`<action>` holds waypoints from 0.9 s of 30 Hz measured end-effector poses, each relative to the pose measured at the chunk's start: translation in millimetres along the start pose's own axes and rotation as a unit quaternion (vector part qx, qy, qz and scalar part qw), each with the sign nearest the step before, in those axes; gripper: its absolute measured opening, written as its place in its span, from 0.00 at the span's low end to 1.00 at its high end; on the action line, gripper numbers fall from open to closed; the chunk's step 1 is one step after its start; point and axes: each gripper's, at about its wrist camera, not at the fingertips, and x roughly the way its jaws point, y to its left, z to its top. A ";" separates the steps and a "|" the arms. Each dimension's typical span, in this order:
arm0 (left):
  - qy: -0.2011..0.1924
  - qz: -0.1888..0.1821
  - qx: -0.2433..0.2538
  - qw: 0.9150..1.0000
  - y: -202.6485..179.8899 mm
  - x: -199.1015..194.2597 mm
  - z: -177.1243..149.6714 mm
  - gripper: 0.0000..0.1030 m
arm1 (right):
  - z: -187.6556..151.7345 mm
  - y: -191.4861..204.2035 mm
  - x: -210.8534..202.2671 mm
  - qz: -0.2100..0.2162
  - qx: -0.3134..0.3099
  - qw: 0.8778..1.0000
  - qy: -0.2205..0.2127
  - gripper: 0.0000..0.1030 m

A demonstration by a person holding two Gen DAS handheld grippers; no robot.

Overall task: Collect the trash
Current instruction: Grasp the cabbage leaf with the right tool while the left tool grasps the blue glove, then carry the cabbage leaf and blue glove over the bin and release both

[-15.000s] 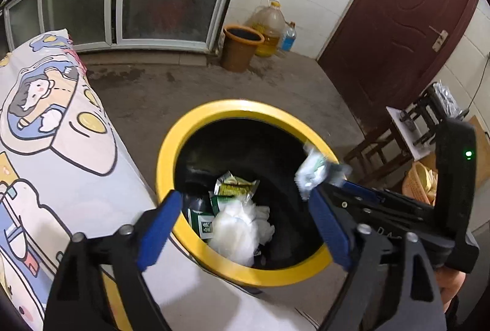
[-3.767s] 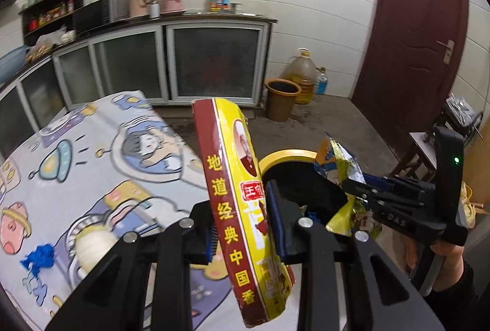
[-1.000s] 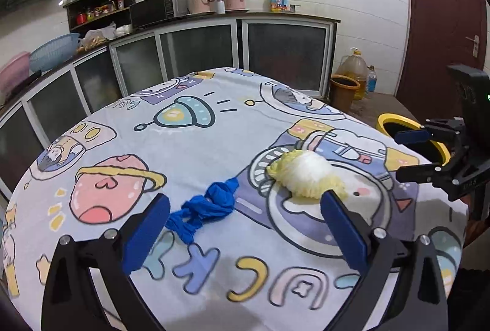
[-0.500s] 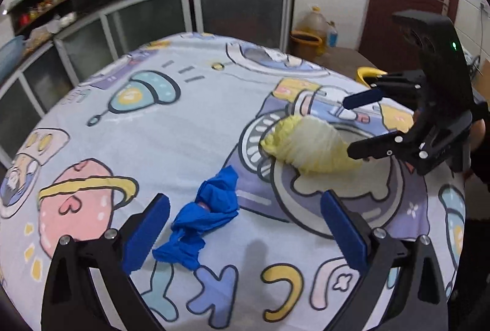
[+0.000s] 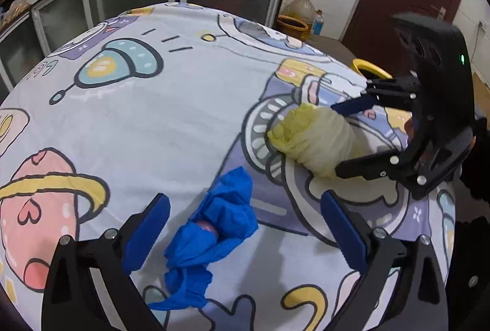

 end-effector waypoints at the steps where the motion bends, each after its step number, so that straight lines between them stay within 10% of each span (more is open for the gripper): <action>1: 0.007 0.003 0.007 1.000 -2.2 3.3 -1.8 0.92 | 0.4 0.1 1.6 0.001 0.000 1.000 0.002 0.78; 7: 0.010 0.019 0.008 1.000 0.5 7.8 -10.2 0.78 | 1.1 0.9 4.9 0.004 0.003 1.000 0.008 0.70; 13: 0.000 0.034 -0.015 0.999 10.1 -0.2 -8.7 0.20 | 1.2 16.1 2.3 0.026 -0.012 0.999 0.017 0.31; 27: -0.122 0.089 -0.132 0.980 -24.9 -91.3 -27.6 0.17 | -22.2 8.0 -75.3 0.067 0.029 0.997 -0.037 0.29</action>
